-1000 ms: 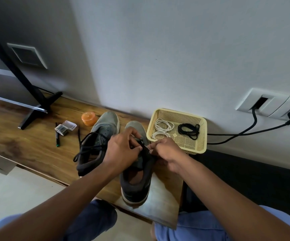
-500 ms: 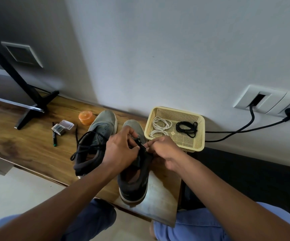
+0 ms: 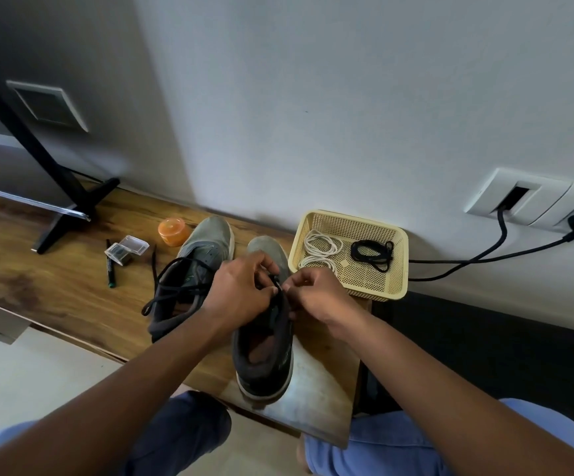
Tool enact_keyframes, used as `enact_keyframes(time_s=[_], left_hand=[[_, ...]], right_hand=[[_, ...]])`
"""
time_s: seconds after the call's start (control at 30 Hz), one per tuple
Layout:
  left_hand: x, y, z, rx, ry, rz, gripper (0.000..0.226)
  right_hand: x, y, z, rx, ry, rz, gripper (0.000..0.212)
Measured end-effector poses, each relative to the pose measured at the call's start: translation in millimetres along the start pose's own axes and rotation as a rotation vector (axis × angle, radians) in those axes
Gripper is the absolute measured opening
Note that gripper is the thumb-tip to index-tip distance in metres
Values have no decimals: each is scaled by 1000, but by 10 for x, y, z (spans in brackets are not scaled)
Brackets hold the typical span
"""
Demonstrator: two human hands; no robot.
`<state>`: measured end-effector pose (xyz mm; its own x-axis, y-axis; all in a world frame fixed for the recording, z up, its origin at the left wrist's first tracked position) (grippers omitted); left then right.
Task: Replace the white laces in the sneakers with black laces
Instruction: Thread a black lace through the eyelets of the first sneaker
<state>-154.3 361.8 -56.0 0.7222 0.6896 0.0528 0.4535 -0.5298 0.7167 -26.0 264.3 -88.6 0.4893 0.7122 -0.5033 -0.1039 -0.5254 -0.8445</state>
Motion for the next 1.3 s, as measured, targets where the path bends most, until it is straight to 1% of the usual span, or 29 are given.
enact_keyframes(time_s=[0.07, 0.17, 0.23, 0.33, 0.43, 0.5, 0.57, 0.63, 0.7, 0.77, 0.87, 1.0, 1.1, 1.3], left_hand=[[27, 21, -26, 33, -63, 34, 24], [37, 62, -51, 77, -136, 97, 25], [55, 78, -80, 98, -142, 129, 26], [85, 82, -128, 126, -124, 176, 33], [96, 80, -151, 142, -150, 193, 37], [98, 81, -169, 127, -191, 187, 45], [95, 69, -176, 118, -225, 173, 51], [85, 58, -176, 130, -204, 176, 50], [83, 59, -174, 138, -184, 171, 48], [91, 62, -172, 139, -194, 146, 48], [121, 40, -192, 190, -215, 79, 46], [133, 35, -225, 370, -306, 20, 64], [145, 29, -257, 446, -327, 24, 69], [181, -55, -242, 515, -345, 55, 63]], right_hand=[[5, -28, 13, -92, 38, -67, 15], [-18, -149, 16, -454, 163, -331, 8], [-86, -212, 30, -622, 235, -489, 8], [-169, -293, 22, -735, 351, -656, 8], [-193, -310, 23, -759, 404, -702, 5], [-182, -301, 31, -747, 393, -695, 8], [-161, -310, 37, -703, 338, -669, 13], [-136, -333, 34, -644, 278, -627, 18], [-111, -342, 29, -606, 257, -599, 16], [-101, -334, 23, -573, 264, -593, 11], [-103, -327, 22, -556, 287, -642, 13], [-127, -402, 10, -473, 339, -724, 20], [-150, -517, -60, -351, 357, -713, 20], [-331, -869, -284, 41, 323, -655, 14]])
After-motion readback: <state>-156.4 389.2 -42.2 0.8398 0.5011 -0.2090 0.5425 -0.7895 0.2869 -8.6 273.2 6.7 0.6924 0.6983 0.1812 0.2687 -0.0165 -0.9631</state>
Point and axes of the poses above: each hand's wrist, its own x-axis towards the middle knuckle, its own z-axis out of the palm, y = z × x, the point moved 4 cm from there along x, towards the middle knuckle, and after that the axes turned 3 degrees about z, right-handed, at the moved point
